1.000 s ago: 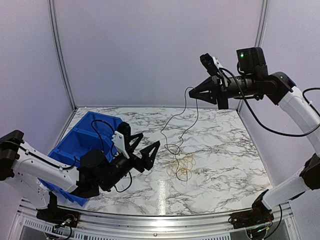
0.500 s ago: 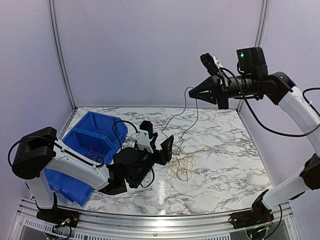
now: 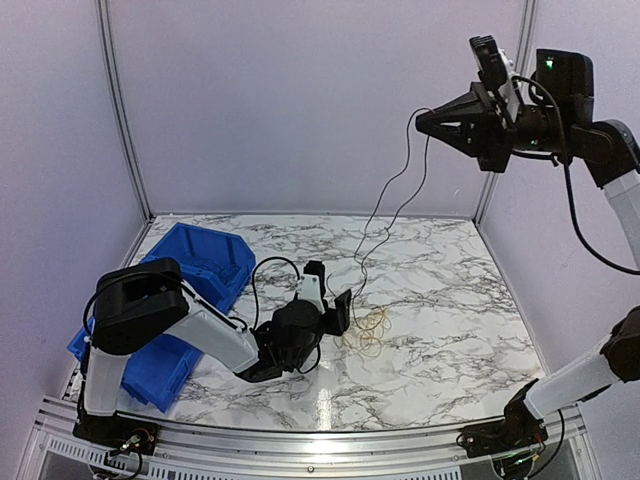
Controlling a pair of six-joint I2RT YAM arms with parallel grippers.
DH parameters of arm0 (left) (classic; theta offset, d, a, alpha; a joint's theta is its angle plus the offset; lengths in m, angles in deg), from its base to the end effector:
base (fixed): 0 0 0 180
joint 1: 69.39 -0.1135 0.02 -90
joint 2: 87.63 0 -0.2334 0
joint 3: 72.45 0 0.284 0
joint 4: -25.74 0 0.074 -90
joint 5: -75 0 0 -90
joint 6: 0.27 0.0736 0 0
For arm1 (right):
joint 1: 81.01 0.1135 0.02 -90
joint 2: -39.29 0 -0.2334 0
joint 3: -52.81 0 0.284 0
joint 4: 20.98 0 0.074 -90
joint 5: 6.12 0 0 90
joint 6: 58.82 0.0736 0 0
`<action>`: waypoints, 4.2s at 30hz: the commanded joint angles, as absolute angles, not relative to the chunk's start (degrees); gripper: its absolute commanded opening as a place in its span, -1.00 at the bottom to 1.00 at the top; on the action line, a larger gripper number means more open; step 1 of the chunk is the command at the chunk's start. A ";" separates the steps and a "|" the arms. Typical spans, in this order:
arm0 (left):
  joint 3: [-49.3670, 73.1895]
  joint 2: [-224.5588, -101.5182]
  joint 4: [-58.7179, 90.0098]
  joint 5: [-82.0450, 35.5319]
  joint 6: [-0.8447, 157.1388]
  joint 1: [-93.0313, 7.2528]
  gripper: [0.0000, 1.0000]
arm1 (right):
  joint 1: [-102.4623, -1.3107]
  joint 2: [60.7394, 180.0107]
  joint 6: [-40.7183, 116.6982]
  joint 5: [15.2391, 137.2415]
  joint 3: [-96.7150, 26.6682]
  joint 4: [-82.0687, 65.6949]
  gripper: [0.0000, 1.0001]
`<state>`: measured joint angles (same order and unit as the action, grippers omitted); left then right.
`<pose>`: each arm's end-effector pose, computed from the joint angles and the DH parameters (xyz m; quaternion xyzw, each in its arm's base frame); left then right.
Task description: Untangle the cables
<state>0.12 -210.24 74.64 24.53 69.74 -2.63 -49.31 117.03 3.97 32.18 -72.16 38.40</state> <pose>0.2241 -0.4032 0.0898 0.0495 0.7108 -0.2769 0.6447 0.2081 0.1964 0.5249 -0.5828 0.4749 0.3611 0.5517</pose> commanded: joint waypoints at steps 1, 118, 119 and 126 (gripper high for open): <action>1.62 -211.55 71.96 23.68 67.44 -4.52 0.25 | -50.81 116.17 5.20 28.50 -75.26 39.21 -1.00; -0.78 -128.43 5.09 40.57 82.16 -1.16 -1.00 | -44.80 150.32 -0.77 64.66 -27.72 19.90 0.14; 0.24 -127.93 1.81 41.88 80.85 -1.11 -1.00 | -44.80 150.12 -0.78 64.64 -27.69 19.90 0.15; 0.30 -120.53 -13.51 47.36 71.69 -1.16 -1.00 | -44.76 149.23 -1.23 65.03 -27.50 19.95 0.15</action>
<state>0.97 -124.32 0.37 42.00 77.43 -1.07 -44.65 149.29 -0.66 61.97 -27.09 17.39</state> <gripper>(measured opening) 0.012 0.573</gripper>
